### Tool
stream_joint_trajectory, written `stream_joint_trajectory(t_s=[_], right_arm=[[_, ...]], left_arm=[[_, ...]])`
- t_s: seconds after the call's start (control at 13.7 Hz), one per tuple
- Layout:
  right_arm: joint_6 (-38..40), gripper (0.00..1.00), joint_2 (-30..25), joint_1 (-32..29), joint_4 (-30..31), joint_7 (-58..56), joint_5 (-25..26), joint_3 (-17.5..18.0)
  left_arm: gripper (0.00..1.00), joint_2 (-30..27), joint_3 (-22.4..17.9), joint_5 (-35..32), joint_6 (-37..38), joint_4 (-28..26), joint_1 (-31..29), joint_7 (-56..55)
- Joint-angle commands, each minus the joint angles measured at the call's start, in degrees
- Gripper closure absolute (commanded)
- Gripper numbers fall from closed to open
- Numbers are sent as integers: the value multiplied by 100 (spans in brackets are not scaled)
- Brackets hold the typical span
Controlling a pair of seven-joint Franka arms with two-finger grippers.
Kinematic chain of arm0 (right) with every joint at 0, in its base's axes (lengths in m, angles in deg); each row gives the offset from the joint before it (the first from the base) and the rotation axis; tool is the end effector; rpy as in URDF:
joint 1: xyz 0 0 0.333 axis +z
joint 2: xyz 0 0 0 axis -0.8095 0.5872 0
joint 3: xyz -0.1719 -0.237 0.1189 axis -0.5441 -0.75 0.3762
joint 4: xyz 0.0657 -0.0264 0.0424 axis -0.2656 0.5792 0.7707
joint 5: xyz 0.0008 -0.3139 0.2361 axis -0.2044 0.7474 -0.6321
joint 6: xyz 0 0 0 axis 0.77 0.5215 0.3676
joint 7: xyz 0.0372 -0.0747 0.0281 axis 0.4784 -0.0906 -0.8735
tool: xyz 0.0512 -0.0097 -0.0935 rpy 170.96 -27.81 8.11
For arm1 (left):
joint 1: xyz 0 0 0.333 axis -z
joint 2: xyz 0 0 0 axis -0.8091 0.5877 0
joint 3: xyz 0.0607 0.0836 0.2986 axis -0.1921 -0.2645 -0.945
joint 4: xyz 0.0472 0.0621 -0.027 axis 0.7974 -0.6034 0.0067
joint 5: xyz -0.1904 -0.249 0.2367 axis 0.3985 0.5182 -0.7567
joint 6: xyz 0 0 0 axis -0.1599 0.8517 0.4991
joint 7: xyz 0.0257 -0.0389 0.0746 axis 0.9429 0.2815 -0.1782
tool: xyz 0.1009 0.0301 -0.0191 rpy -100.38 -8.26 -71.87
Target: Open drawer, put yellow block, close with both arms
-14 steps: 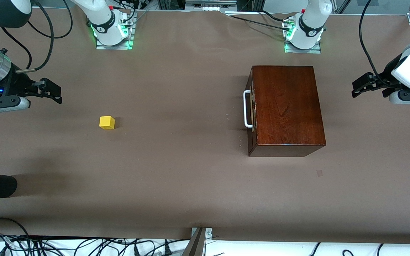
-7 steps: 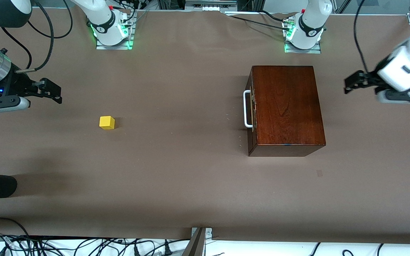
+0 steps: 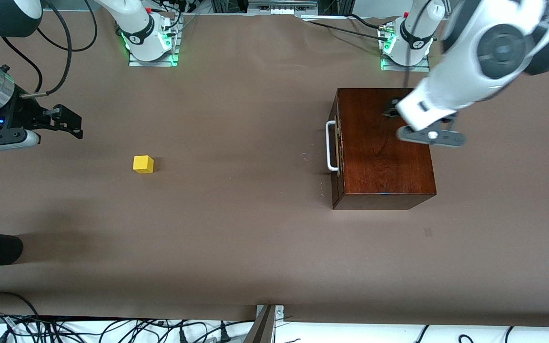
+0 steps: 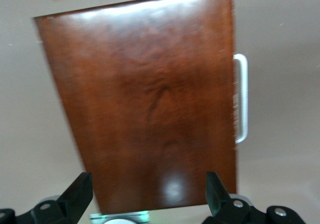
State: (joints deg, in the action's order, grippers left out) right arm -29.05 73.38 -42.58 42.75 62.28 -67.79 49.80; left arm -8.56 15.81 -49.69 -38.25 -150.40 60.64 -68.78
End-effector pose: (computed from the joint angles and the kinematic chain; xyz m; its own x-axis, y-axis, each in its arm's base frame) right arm 0.5901 0.0546 0.5852 0.9891 0.1451 0.0259 0.1449 -0.9894 0.0092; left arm 0.5451 -0.2262 0.5156 0.9657 -0.1008 -0.2393 -0.1059 -0.9943 -0.0082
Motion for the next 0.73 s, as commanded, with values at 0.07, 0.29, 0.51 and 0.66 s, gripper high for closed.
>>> stream_joint_trajectory(t_s=[0.07,0.29,0.51,0.66], right_arm=[[120,0,67,-22,-163,-79,62,7],[120,0,67,-22,-163,-79,53,7],[120,0,67,-30,-163,-88,53,7],[120,0,67,-39,-163,-88,53,7]], left_arm=[[0,897,-3,74,-469,603,785,-1123],[0,1372,-3,-346,-990,585,1470,-2082],[0,1821,-3,-715,-1332,515,1937,-2531],[0,1997,-3,-1032,-1342,515,2061,-2664]])
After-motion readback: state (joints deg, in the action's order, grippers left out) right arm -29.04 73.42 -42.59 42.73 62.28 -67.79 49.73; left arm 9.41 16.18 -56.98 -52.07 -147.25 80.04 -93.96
